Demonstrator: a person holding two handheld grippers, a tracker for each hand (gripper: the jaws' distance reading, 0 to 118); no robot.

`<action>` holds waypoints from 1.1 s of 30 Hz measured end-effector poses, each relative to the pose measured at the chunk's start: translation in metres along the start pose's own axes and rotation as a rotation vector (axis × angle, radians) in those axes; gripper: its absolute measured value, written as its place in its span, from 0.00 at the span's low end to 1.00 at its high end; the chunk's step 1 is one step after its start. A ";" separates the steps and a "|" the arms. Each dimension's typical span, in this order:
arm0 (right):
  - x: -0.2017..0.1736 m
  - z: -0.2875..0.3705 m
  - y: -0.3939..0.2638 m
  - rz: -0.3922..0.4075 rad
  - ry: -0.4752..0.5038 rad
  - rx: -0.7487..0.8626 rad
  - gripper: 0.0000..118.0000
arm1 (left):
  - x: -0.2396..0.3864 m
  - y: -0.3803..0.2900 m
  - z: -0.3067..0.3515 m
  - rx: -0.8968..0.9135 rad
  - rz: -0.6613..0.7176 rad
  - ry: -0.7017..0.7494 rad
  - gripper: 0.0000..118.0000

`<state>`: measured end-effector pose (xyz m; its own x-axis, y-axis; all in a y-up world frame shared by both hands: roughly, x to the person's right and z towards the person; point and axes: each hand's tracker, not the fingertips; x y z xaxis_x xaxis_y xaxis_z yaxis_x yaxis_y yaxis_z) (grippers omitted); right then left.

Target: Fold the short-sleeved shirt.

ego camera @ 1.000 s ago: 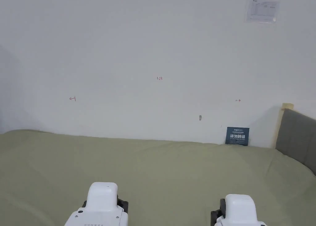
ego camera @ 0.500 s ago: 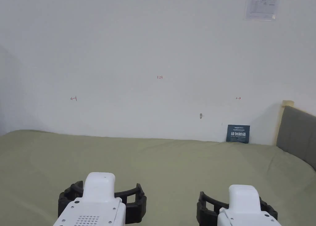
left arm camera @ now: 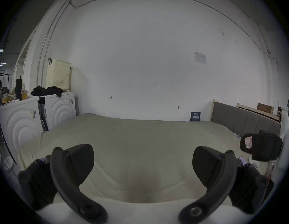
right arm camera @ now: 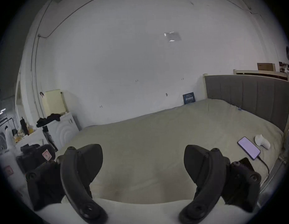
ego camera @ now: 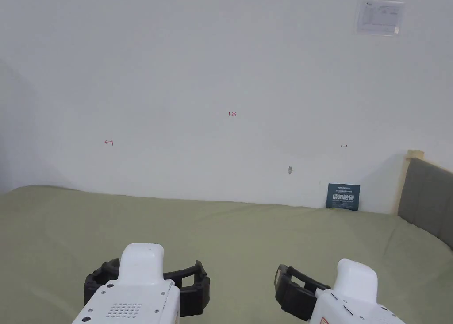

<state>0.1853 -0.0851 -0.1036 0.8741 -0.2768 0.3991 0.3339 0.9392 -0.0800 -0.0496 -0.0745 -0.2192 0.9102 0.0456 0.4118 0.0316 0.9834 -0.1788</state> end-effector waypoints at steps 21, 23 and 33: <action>0.003 0.028 0.019 0.178 -0.058 0.081 0.89 | -0.004 0.005 0.003 -0.006 0.017 0.014 1.00; 0.001 0.029 0.023 0.213 -0.093 0.074 0.89 | -0.003 0.006 0.004 -0.004 0.018 0.011 1.00; -0.006 0.028 0.037 0.173 -0.061 0.086 0.89 | -0.003 0.014 0.006 -0.010 0.007 -0.007 1.00</action>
<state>0.1823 -0.0426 -0.0836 0.8920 -0.0989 0.4410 0.1466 0.9863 -0.0752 -0.0542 -0.0601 -0.2178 0.9077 0.0541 0.4162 0.0290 0.9812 -0.1908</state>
